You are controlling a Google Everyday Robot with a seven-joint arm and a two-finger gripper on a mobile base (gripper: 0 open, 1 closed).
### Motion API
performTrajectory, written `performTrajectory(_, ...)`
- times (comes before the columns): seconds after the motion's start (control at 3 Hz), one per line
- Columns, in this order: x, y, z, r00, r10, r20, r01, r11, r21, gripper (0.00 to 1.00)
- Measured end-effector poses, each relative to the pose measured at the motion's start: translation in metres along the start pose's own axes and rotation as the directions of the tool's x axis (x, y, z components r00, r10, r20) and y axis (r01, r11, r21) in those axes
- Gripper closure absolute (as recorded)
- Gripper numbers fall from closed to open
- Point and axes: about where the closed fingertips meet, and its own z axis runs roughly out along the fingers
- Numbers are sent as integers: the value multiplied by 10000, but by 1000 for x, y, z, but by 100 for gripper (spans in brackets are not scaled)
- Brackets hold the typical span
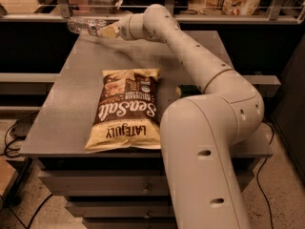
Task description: Move water bottle near brown chip bag
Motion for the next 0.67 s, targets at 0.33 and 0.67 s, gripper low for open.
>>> performTrajectory(0.33, -20, 12, -23, 9994, 20, 343, -8, 9994, -340, 100)
performTrajectory(0.67, -32, 30, -53, 9979, 237, 601, -177, 9951, -978, 100)
